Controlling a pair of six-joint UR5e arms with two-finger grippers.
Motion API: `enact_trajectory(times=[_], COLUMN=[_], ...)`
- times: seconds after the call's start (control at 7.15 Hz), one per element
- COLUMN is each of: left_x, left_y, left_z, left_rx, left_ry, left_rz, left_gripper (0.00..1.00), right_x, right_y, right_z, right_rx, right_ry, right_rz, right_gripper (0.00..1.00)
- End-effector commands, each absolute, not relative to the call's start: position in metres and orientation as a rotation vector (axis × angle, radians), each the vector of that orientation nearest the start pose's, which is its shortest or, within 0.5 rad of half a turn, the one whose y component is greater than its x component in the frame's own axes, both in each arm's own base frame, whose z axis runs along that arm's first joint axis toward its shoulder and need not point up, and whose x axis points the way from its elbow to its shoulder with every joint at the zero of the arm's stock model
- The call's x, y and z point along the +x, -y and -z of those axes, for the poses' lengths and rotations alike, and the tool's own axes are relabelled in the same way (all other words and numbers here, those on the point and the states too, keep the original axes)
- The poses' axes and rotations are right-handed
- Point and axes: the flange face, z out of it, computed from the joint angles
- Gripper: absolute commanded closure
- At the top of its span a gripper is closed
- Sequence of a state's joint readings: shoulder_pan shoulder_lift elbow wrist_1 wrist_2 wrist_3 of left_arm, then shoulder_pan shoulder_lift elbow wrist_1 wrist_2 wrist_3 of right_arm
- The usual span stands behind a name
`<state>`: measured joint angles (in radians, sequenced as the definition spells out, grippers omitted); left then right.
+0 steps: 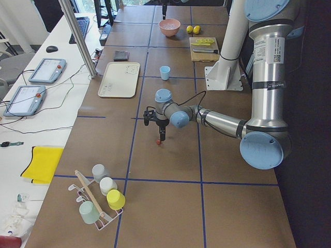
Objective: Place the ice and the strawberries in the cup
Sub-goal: 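Reach the left gripper to the red strawberry while the right gripper withdraws above the bowl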
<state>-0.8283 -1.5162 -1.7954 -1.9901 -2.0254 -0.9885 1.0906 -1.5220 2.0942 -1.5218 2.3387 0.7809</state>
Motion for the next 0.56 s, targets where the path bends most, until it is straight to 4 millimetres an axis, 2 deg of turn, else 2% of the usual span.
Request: enact_trajectory(times=[0.0,0.42], left_x=[0.271,0.278], left_y=[0.423,0.429], left_z=[-0.549,-0.562], left_rx=[0.039,0.026], left_ry=[-0.709,-0.692], left_rz=[0.093,0.089], left_gripper=[0.00,0.01], right_x=[-0.161,-0.162], right_y=[0.448,0.450], right_z=[-0.375,-0.373], right_rx=[0.038,0.042], right_ry=[0.946,0.948], right_rz=[-0.039,-0.037], right_gripper=[0.00,0.00])
